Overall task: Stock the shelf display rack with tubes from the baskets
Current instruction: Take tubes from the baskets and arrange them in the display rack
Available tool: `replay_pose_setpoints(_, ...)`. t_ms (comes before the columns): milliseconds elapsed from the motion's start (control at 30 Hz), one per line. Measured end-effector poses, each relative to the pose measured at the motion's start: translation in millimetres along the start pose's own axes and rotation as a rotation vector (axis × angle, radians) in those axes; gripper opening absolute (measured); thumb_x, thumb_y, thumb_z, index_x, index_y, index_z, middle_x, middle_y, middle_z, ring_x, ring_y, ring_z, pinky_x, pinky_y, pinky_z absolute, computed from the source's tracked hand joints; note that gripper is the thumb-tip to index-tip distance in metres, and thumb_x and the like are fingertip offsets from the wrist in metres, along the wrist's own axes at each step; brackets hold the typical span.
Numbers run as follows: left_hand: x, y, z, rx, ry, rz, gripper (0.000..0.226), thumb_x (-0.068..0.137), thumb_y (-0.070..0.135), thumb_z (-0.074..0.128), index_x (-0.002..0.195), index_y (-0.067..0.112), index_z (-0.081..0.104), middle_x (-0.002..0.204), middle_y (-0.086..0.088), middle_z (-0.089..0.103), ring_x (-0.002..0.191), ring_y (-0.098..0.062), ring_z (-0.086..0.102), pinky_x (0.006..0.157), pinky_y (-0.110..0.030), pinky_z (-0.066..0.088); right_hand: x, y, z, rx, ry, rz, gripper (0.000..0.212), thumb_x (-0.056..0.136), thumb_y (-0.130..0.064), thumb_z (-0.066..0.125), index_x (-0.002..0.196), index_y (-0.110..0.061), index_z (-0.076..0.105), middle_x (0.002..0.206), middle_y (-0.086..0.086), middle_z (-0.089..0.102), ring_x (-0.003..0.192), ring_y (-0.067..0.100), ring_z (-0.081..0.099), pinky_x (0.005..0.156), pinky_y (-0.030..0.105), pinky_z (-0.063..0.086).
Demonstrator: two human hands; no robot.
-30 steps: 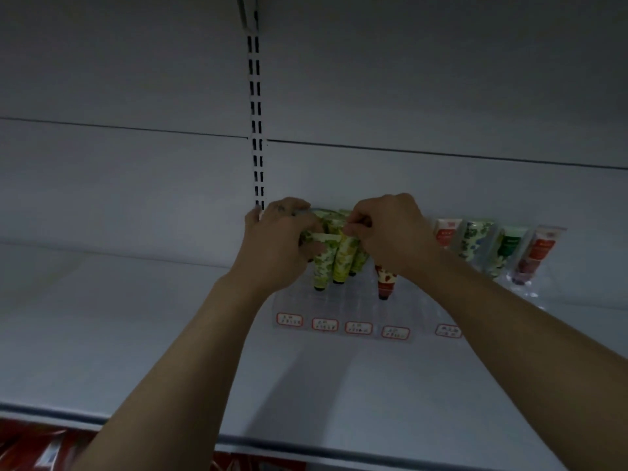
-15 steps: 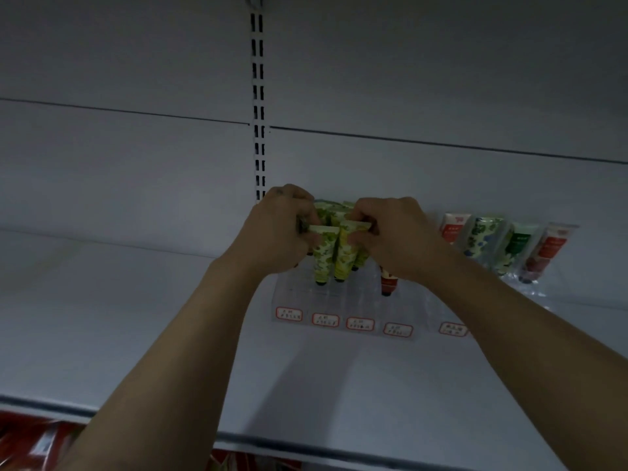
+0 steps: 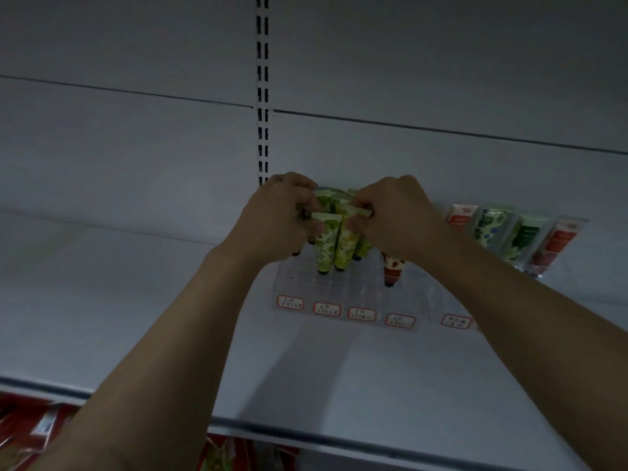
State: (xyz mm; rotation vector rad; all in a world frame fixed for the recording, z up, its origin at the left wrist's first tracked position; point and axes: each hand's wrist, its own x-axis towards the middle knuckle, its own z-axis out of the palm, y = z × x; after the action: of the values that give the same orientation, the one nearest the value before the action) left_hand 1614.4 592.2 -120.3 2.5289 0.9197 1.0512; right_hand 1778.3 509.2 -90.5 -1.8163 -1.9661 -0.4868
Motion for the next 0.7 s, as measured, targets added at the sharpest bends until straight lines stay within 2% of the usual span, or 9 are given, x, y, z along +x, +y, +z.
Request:
replay_pose_setpoints(133, -1.1, 2.3, -0.2, 0.004, 0.018, -0.01, 0.013, 0.072, 0.016, 0.081, 0.082, 0.015, 0.073, 0.123, 0.002, 0.059, 0.113, -0.021, 0.05, 0.093, -0.027, 0.038, 5.9, -3.1, 2.4, -0.027, -0.02, -0.082, 0.022, 0.085, -0.018, 0.065, 0.084, 0.004, 0.071, 0.08, 0.015, 0.068, 0.072, 0.026, 0.06, 0.066, 0.032, 0.036)
replay_pose_setpoints(267, -1.4, 4.4, -0.6, 0.0, 0.006, -0.018, 0.015, 0.071, 0.016, 0.081, 0.077, 0.021, 0.068, 0.121, 0.002, 0.058, 0.113, -0.021, 0.05, 0.095, -0.031, 0.04, 6.3, 1.2, 3.7, -0.016, 0.008, -0.154, 0.023, 0.084, -0.017, 0.066, 0.086, 0.006, 0.07, 0.077, 0.018, 0.068, 0.07, 0.03, 0.062, 0.07, 0.037, 0.04)
replay_pose_setpoints(333, -0.3, 3.8, -1.5, -0.017, -0.004, -0.028, 0.02, 0.07, 0.016, 0.082, 0.075, 0.024, 0.064, 0.122, 0.001, 0.057, 0.115, -0.02, 0.05, 0.095, -0.027, 0.039, 3.7, 3.6, 6.6, -0.018, 0.034, -0.18, 0.022, 0.084, -0.016, 0.066, 0.083, 0.006, 0.071, 0.072, 0.019, 0.067, 0.064, 0.032, 0.06, 0.066, 0.038, 0.041)
replay_pose_setpoints(467, 0.1, 3.8, -0.7, -0.036, -0.002, -0.037, 0.025, 0.07, 0.015, 0.082, 0.073, 0.026, 0.061, 0.121, 0.002, 0.057, 0.115, -0.02, 0.051, 0.095, -0.028, 0.039, -8.8, 9.7, 9.9, 0.037, 0.076, -0.168, 0.019, 0.083, -0.014, 0.069, 0.079, 0.004, 0.071, 0.065, 0.018, 0.066, 0.057, 0.03, 0.06, 0.058, 0.036, 0.046)
replay_pose_setpoints(567, 0.3, 4.2, 0.1, -0.027, -0.005, -0.048, 0.024, 0.07, 0.016, 0.082, 0.074, 0.026, 0.061, 0.122, 0.003, 0.057, 0.115, -0.017, 0.049, 0.092, -0.022, 0.035, -14.5, 9.9, 10.6, 0.05, 0.065, -0.132, 0.021, 0.085, -0.015, 0.068, 0.085, 0.006, 0.071, 0.072, 0.021, 0.068, 0.063, 0.032, 0.062, 0.066, 0.041, 0.047)
replay_pose_setpoints(700, 0.6, 5.3, -0.5, -0.008, 0.0, -0.039, 0.023, 0.07, 0.014, 0.082, 0.074, 0.026, 0.062, 0.121, 0.003, 0.057, 0.114, -0.017, 0.05, 0.09, -0.021, 0.035, -4.9, 6.6, 7.0, 0.011, -0.025, -0.138, 0.024, 0.088, -0.017, 0.064, 0.076, 0.004, 0.068, 0.065, 0.016, 0.062, 0.056, 0.023, 0.049, 0.063, 0.037, 0.042)
